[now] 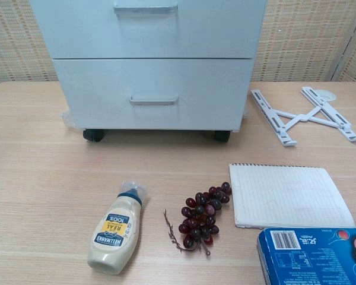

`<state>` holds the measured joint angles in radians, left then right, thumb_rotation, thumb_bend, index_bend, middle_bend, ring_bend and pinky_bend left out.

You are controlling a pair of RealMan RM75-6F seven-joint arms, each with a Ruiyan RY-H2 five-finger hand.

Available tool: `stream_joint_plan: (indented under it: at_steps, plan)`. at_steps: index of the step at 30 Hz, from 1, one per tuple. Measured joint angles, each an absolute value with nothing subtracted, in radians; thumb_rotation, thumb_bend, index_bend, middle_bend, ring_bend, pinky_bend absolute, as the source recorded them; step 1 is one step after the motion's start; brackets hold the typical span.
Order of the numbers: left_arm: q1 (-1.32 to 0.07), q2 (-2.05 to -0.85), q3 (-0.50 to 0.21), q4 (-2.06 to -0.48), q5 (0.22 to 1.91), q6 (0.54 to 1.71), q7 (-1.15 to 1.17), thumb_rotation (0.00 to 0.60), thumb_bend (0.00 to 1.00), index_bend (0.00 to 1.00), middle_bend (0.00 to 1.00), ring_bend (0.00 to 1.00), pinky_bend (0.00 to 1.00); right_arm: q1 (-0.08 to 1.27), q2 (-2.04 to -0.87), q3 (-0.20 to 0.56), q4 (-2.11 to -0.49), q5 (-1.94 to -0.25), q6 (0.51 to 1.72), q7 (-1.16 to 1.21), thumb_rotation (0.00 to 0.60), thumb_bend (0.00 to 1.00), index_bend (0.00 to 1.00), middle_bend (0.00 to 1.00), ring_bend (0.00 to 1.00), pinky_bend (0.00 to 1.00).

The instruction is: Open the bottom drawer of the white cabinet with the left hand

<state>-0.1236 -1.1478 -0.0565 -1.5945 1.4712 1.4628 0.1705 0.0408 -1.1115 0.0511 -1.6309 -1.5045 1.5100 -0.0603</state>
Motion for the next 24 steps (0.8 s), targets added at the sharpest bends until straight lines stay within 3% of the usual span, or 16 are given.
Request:
stream_joint_plan:
  at_steps: [11, 14, 19, 24]
  plan:
    - [-0.134, -1.145, -0.058, -1.6, 1.496, 1.467, 0.159, 0.6, 0.26, 0.17, 0.11, 0.16, 0.19, 0.03, -1.111, 0.055, -1.628, -1.511, 1.537, -0.053, 0.6, 0.15, 0.26, 0.29, 0.16, 0.17]
    - [-0.14, -1.145, -0.059, -1.596, 1.507, 1.467, 0.151, 0.6, 0.26, 0.19, 0.12, 0.22, 0.22, 0.026, -1.11, 0.061, -1.627, -1.512, 1.552, -0.05, 0.6, 0.15, 0.26, 0.29, 0.16, 0.17]
    - [-0.162, -1.142, -0.057, -1.583, 1.538, 1.452, 0.116, 0.6, 0.26, 0.2, 0.21, 0.29, 0.34, 0.022, -1.096, 0.071, -1.634, -1.514, 1.566, -0.048, 0.6, 0.15, 0.26, 0.29, 0.16, 0.17]
    - [-0.19, -1.136, -0.052, -1.579, 1.578, 1.432, 0.064, 0.6, 0.26, 0.24, 0.4, 0.49, 0.62, 0.018, -1.087, 0.078, -1.642, -1.508, 1.575, -0.053, 0.6, 0.15, 0.26, 0.29, 0.16, 0.17]
